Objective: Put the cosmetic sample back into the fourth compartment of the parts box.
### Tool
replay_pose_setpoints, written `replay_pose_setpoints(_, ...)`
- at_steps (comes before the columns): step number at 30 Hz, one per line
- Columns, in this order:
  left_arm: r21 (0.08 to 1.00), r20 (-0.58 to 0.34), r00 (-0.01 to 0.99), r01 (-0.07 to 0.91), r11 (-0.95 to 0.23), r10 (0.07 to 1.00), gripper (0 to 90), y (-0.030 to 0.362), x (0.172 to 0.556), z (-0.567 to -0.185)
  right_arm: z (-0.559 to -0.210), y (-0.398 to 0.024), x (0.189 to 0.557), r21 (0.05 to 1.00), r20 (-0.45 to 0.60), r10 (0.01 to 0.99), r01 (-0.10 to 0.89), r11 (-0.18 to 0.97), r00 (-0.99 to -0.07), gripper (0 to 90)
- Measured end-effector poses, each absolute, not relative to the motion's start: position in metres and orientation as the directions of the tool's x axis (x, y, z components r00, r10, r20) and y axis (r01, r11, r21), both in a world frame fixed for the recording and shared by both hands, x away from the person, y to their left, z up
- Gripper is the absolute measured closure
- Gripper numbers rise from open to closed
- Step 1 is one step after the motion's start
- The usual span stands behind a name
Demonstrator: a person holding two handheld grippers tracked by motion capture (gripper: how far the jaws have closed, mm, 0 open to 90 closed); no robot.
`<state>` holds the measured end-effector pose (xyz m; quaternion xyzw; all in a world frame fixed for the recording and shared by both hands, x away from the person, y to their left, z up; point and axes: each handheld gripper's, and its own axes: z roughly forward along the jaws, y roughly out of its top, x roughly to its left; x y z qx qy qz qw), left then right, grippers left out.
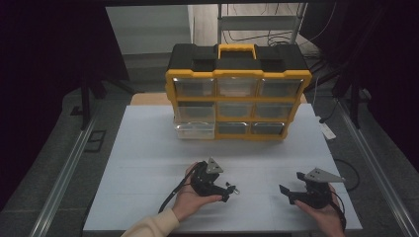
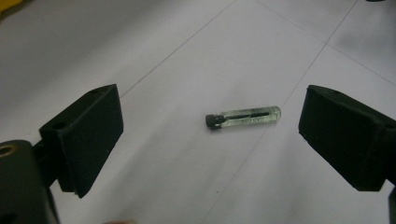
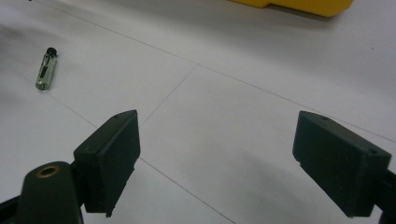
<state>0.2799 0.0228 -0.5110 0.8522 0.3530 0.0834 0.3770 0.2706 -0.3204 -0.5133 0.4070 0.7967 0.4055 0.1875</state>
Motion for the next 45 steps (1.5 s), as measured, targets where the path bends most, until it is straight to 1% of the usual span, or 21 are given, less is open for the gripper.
replay_pose_setpoints(21,0.669,-0.123,0.758,0.540,-0.511,0.640,5.8,0.005,0.278,-0.523,-0.514,-0.320,0.270,0.796,0.026,0.799,0.496,0.347,-0.600,16.1)
replay_pose_setpoints(45,0.630,-0.101,0.721,0.580,-0.517,0.685,5.5,-0.011,0.279,-0.534,-0.514,-0.319,0.270,0.791,0.020,0.801,0.499,0.354,-0.599,16.2)
